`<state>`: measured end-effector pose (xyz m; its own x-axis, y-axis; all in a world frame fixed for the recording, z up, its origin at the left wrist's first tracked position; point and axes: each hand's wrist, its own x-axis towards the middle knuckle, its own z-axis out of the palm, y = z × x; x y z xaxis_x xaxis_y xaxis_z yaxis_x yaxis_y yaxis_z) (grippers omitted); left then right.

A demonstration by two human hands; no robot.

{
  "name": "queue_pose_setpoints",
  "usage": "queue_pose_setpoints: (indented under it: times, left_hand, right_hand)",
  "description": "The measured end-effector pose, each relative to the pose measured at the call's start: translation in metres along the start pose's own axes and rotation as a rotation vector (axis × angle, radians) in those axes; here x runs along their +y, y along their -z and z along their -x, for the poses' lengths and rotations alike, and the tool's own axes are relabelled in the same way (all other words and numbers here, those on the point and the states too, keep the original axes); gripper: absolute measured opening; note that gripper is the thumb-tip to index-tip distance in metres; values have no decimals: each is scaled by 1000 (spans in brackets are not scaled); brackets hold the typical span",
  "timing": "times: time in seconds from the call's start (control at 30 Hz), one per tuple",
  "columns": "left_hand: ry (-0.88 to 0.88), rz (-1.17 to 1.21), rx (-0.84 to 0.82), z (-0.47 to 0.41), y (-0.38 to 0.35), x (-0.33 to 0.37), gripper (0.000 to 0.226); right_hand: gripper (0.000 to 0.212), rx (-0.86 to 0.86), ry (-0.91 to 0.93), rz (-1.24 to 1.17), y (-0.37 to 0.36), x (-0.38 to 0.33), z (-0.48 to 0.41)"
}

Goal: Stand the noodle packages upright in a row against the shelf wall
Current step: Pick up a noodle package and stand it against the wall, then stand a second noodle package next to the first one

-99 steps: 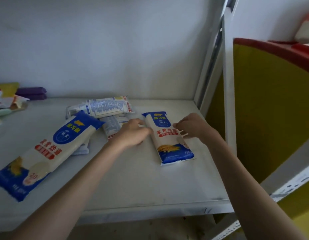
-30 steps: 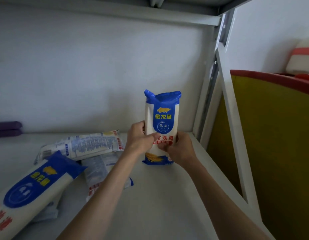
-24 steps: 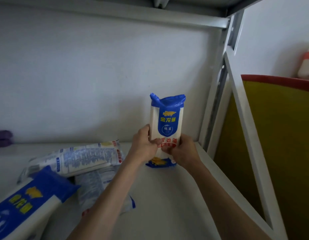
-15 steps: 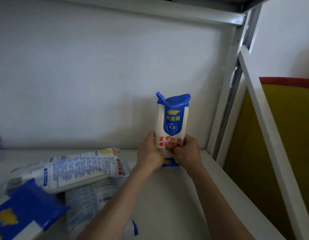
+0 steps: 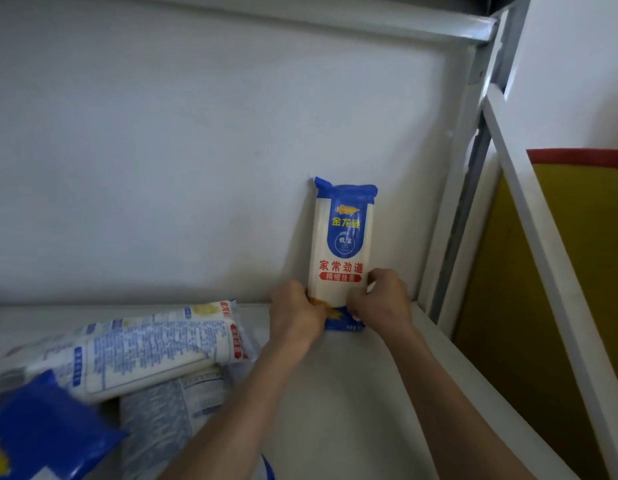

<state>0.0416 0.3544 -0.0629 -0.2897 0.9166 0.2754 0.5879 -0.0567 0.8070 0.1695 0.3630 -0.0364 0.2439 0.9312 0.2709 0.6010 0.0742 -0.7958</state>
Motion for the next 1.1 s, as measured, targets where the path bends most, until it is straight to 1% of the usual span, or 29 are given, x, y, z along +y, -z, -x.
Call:
queue_pose_setpoints:
  times: [0.13,0.17,0.27,0.33,0.5,0.63,0.77,0.87,0.93,1.03,1.1]
  left_hand:
    - [-39,128,130,2,-8,1,20]
    - [-50,163,135,4,-10,3,21]
    - [-109,232,5,6,-11,8,30]
    - [-136,265,-64,4,-10,8,36]
    - [-126,288,-100,7,-6,9,38]
    - [-98,281,-83,6,-3,12,34]
    - [-50,278,-97,16,16,16,33]
    - [-9,314,-34,26,55,21,35]
    - [-14,332,-42,40,86,23,28]
    - [-41,277,-81,74,133,24,28]
    - [8,214,-64,132,194,25,29]
  right_hand:
    - [12,81,-21,-20,-6,0,0]
    - [13,102,-21,-22,-6,1,0]
    - [21,164,-19,-21,-9,4,-1]
    - [22,189,-22,-40,-13,5,-1]
    - [22,188,-1,-33,-17,4,2]
    - [23,153,23,-22,-12,2,4]
    - [29,78,-48,1,5,-6,19]
    - [35,17,-100,16,25,-13,41]
    - [30,-62,-103,27,35,-22,57]
    - [27,-214,-79,34,38,-45,90]
    - [26,-389,-36,102,42,-78,150]
